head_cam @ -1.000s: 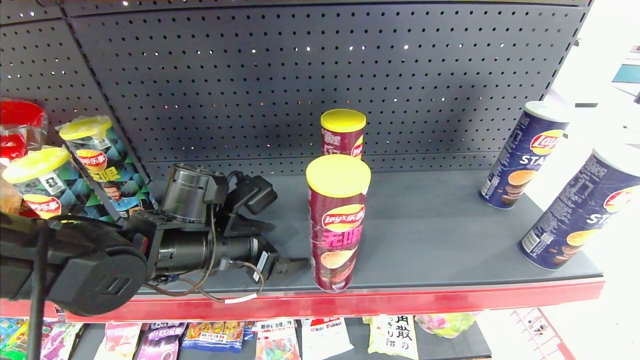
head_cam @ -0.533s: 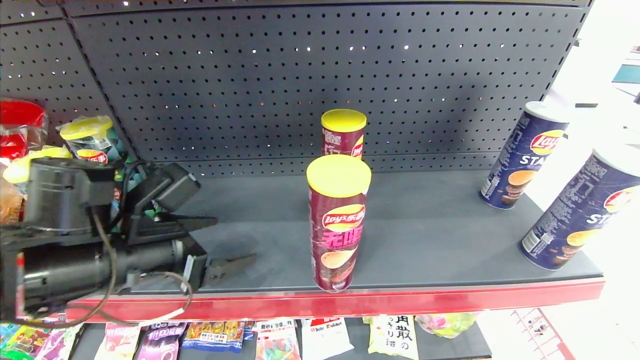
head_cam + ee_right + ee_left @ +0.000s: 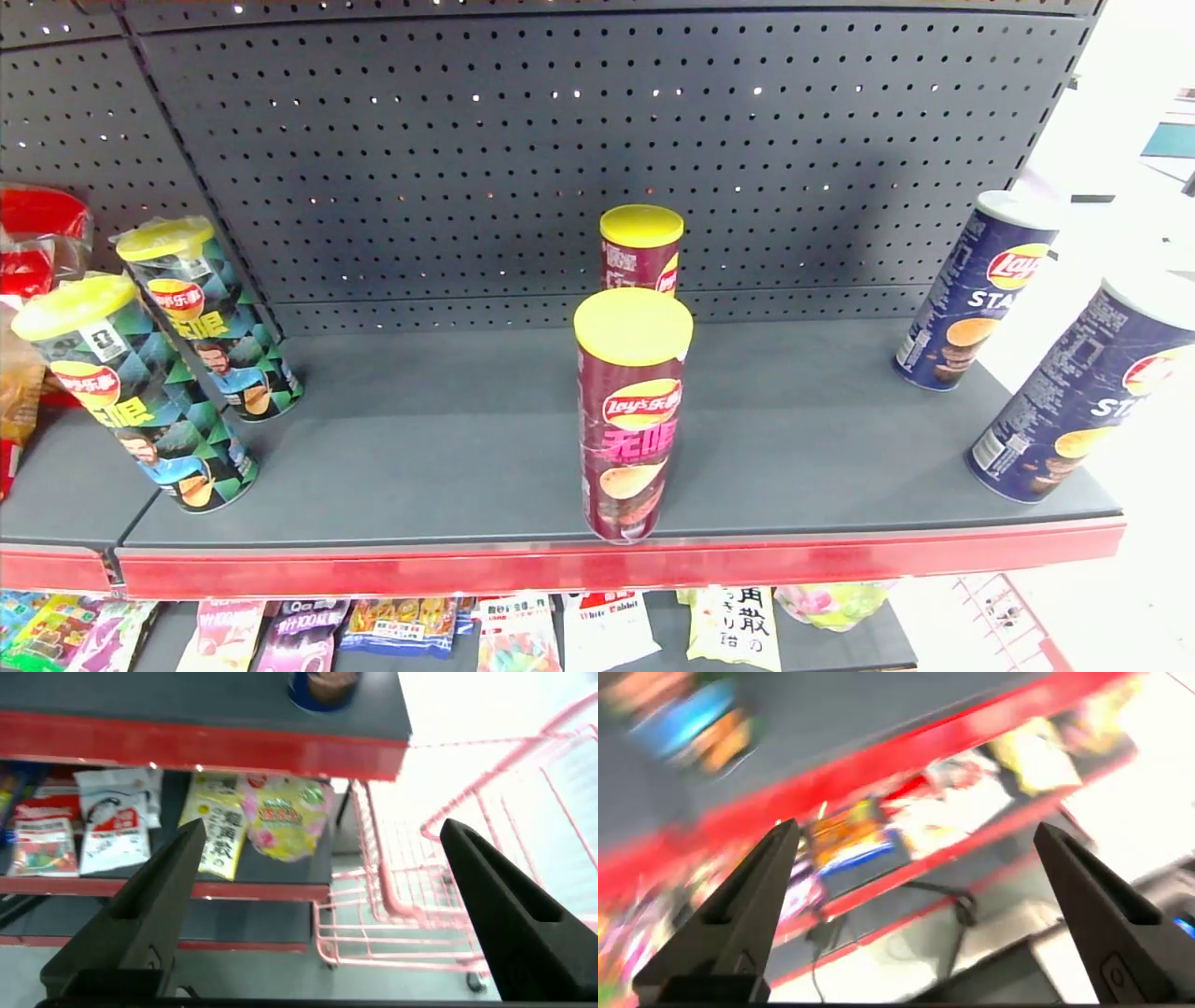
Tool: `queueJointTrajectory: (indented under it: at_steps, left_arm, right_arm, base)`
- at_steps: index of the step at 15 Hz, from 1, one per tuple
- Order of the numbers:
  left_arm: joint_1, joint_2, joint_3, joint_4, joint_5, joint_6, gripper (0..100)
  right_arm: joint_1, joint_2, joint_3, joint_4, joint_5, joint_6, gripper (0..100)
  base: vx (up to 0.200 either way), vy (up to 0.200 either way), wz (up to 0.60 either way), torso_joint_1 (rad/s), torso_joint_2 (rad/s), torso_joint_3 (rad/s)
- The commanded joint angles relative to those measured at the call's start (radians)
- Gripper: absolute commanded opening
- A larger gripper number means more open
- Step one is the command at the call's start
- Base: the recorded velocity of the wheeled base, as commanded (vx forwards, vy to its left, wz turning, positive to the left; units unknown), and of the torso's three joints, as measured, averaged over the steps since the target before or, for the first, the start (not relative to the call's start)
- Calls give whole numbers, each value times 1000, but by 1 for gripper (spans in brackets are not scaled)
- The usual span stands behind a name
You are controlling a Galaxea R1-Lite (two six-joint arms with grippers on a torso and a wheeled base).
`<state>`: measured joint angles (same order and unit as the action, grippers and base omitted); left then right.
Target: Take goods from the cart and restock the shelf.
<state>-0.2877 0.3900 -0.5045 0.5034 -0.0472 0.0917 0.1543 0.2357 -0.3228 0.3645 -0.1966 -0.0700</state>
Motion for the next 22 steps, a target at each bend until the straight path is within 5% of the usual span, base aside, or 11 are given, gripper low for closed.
queueJointTrajectory:
  at_steps: [1, 2, 4, 7, 9, 10, 11, 14, 16, 19, 22]
  left_arm:
    - [33, -284, -34, 233, 225, -129, 100]
    - [47, -283, -19, 213, 250, -168, 100]
    - [133, -290, 41, 207, 253, -185, 100]
    - [145, -293, 95, 168, 268, -208, 100]
    - [285, -253, 152, 126, 288, -259, 100]
    - [375, -253, 178, 118, 259, -256, 100]
    - [381, -295, 199, 89, 191, -253, 100]
    - [380, -301, 337, -287, 61, -224, 100]
    - [378, -299, 504, -554, -71, -132, 100]
    - [378, -299, 497, -536, -66, -125, 100]
    - [378, -301, 498, -539, -54, -101, 100]
  right_arm:
    - [-55, -73, 8, 27, 2, -2, 100]
    - [-82, -101, 30, 36, 2, -4, 100]
    - [-116, -127, 48, 36, 3, -5, 100]
    - [-124, -156, 85, 37, 6, -13, 100]
    - [-121, -174, 99, 36, 19, -37, 100]
    - [-121, -176, 100, 36, 40, -39, 100]
    - [-133, -190, 102, 36, 80, -39, 100]
    - [-150, -234, 108, 33, 163, -44, 100]
    - [-150, -236, 133, -21, 203, -42, 100]
    - [-156, -233, 289, -352, 171, -37, 100]
    - [-153, -236, 294, -363, 146, -47, 100]
  base:
    - [0, 0, 0, 0, 0, 0]
    - [0, 0, 0, 0, 0, 0]
    - [0, 0, 0, 0, 0, 0]
    - [0, 0, 0, 0, 0, 0]
    - [0, 0, 0, 0, 0, 0]
    - [0, 0, 0, 0, 0, 0]
    - [0, 0, 0, 0, 0, 0]
    - [0, 0, 0, 0, 0, 0]
    - [0, 0, 0, 0, 0, 0]
    - [0, 0, 0, 0, 0, 0]
    - [0, 0, 0, 0, 0, 0]
